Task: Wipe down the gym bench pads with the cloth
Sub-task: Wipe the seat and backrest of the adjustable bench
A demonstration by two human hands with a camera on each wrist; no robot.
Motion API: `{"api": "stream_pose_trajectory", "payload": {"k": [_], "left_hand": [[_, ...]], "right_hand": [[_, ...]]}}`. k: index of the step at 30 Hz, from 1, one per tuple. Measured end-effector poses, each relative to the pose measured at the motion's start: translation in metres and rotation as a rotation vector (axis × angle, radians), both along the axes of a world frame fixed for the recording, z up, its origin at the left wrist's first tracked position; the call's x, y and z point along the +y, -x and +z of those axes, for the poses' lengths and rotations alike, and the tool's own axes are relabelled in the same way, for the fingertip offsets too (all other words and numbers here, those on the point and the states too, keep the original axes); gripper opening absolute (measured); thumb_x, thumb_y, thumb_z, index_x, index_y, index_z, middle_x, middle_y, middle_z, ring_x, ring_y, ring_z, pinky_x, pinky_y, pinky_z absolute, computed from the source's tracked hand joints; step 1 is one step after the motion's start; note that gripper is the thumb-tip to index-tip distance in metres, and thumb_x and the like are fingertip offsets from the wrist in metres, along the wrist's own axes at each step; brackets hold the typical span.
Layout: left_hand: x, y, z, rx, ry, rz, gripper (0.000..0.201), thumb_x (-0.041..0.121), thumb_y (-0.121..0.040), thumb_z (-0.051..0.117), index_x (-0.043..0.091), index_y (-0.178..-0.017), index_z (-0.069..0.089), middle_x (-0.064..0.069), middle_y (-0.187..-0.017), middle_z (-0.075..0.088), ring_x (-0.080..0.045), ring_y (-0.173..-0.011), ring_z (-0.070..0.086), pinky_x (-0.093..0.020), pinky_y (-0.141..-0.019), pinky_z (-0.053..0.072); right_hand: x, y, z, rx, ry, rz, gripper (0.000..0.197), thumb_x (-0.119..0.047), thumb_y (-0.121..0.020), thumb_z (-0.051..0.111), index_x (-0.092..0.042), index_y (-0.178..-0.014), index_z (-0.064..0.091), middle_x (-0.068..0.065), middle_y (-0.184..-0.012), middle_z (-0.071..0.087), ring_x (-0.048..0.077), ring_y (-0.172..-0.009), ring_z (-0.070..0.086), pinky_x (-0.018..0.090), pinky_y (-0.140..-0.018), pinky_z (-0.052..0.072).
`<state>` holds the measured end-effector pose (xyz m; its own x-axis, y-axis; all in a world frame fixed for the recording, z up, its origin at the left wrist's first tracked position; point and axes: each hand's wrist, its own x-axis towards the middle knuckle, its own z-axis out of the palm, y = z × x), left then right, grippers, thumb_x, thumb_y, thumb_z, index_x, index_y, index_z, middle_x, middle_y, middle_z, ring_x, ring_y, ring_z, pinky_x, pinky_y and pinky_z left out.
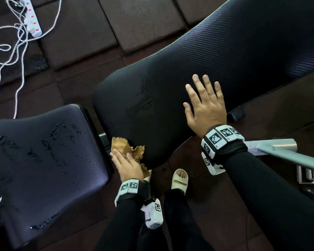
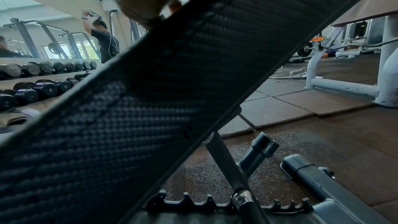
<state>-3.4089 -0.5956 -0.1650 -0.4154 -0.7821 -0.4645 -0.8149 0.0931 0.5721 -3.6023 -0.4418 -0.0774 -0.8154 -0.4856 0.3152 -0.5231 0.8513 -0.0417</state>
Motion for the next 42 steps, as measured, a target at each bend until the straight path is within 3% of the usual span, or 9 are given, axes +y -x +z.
{"api": "stream_pose_trajectory", "payload": {"k": [4, 10, 14, 18, 25, 28, 33, 37, 42], "left_hand": [[0.032, 0.001, 0.016, -0.017, -0.056, 0.001, 0.060, 0.026, -0.101, 0.039, 0.008, -0.151, 0.010, -0.014, -0.160, 0.000, -0.029, -0.147, 0.004, -0.034, -0.117, 0.009], [0.080, 0.043, 0.050, 0.221, 0.060, -0.417, 0.068, 0.036, -0.099, 0.042, 0.015, -0.151, 0.004, 0.001, -0.156, -0.011, -0.012, -0.144, -0.011, -0.013, -0.112, -0.001], [0.066, 0.066, 0.049, 0.170, 0.169, -0.518, 0.065, 0.034, -0.100, 0.039, 0.011, -0.151, 0.005, -0.006, -0.160, -0.004, -0.016, -0.146, -0.004, -0.015, -0.103, 0.013], [0.025, 0.065, 0.030, 0.076, 0.103, -0.368, 0.060, 0.023, -0.101, 0.037, 0.006, -0.151, 0.008, -0.014, -0.159, 0.001, -0.027, -0.147, 0.004, -0.025, -0.116, 0.007], [-0.012, 0.017, 0.006, -0.137, -0.122, 0.176, 0.055, 0.019, -0.103, 0.033, -0.003, -0.149, 0.014, -0.025, -0.156, 0.011, -0.036, -0.144, 0.014, -0.036, -0.114, 0.014], [0.015, 0.012, 0.019, -0.087, -0.113, 0.113, 0.055, 0.018, -0.102, 0.035, -0.002, -0.149, 0.013, -0.025, -0.157, 0.005, -0.036, -0.145, 0.010, -0.034, -0.115, 0.011], [0.074, 0.038, 0.052, 0.191, -0.031, -0.339, 0.063, 0.025, -0.101, 0.039, 0.004, -0.150, 0.004, -0.014, -0.157, -0.013, -0.021, -0.144, -0.014, -0.023, -0.115, -0.006], [0.068, 0.065, 0.055, 0.195, -0.025, -0.409, 0.067, 0.030, -0.101, 0.036, 0.008, -0.150, -0.003, -0.011, -0.158, -0.016, -0.021, -0.146, -0.014, -0.012, -0.108, -0.008], [0.015, 0.066, 0.034, 0.037, -0.034, -0.277, 0.063, 0.019, -0.101, 0.038, 0.002, -0.150, 0.003, -0.019, -0.158, -0.008, -0.032, -0.147, -0.001, -0.034, -0.117, 0.002]], "right_hand": [[-0.001, -0.001, -0.001, 0.012, -0.001, -0.005, 0.042, -0.030, -0.093, 0.049, -0.012, -0.131, 0.054, 0.009, -0.147, 0.039, 0.028, -0.139, 0.031, 0.048, -0.115, 0.022], [-0.002, -0.001, -0.002, 0.035, -0.030, -0.012, 0.043, -0.030, -0.093, 0.047, -0.012, -0.132, 0.053, 0.009, -0.147, 0.038, 0.028, -0.139, 0.030, 0.047, -0.115, 0.019], [-0.002, -0.001, -0.002, 0.035, -0.038, -0.014, 0.044, -0.030, -0.093, 0.047, -0.011, -0.133, 0.052, 0.009, -0.148, 0.038, 0.028, -0.139, 0.030, 0.048, -0.115, 0.019], [-0.003, -0.001, -0.002, 0.019, -0.035, -0.020, 0.044, -0.030, -0.093, 0.047, -0.012, -0.133, 0.052, 0.008, -0.148, 0.038, 0.028, -0.140, 0.029, 0.048, -0.115, 0.018], [-0.003, -0.001, -0.001, 0.003, -0.065, -0.021, 0.045, -0.031, -0.094, 0.044, -0.012, -0.134, 0.050, 0.008, -0.150, 0.035, 0.028, -0.141, 0.026, 0.048, -0.116, 0.014], [-0.003, -0.001, -0.002, 0.007, -0.097, -0.028, 0.045, -0.032, -0.094, 0.042, -0.013, -0.135, 0.048, 0.008, -0.150, 0.034, 0.028, -0.141, 0.024, 0.048, -0.116, 0.014], [-0.004, -0.001, -0.003, 0.010, -0.112, -0.036, 0.045, -0.032, -0.094, 0.041, -0.014, -0.135, 0.048, 0.008, -0.150, 0.034, 0.027, -0.142, 0.024, 0.049, -0.116, 0.014], [-0.005, -0.001, -0.001, -0.006, -0.110, -0.042, 0.046, -0.031, -0.093, 0.043, -0.014, -0.135, 0.047, 0.007, -0.150, 0.034, 0.026, -0.142, 0.024, 0.047, -0.116, 0.013], [-0.013, 0.000, 0.004, -0.027, -0.024, -0.099, 0.044, -0.029, -0.086, 0.050, -0.014, -0.127, 0.055, 0.006, -0.145, 0.042, 0.027, -0.138, 0.032, 0.048, -0.115, 0.016]]}}
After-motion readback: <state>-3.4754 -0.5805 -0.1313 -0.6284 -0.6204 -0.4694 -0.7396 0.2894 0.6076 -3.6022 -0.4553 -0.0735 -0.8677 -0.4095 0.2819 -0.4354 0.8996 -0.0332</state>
